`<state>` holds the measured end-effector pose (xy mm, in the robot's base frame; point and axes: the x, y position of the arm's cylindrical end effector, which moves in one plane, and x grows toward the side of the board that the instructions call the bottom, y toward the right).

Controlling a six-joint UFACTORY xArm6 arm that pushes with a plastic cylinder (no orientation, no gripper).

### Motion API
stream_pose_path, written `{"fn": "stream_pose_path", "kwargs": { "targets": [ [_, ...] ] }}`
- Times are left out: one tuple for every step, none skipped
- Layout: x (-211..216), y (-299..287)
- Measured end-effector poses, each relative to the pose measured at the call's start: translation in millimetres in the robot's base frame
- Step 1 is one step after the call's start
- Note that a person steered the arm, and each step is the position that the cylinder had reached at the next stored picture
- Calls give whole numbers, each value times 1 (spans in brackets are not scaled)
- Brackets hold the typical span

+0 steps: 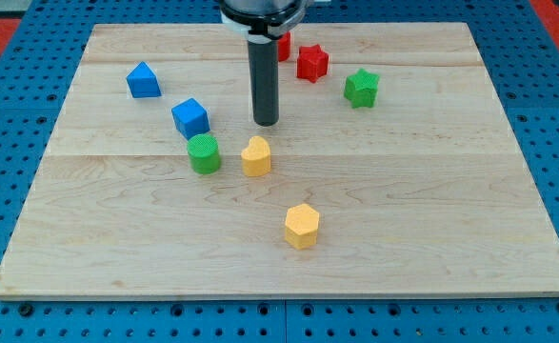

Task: Move the yellow heart to the left side of yellow hexagon

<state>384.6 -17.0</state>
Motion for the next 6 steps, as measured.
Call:
{"fn": "stream_pose_path", "kwargs": {
  "targets": [
    [30, 2],
    [67, -3],
    [99, -11],
    [122, -33],
    [110, -21],
    [110, -63]
  ]
}}
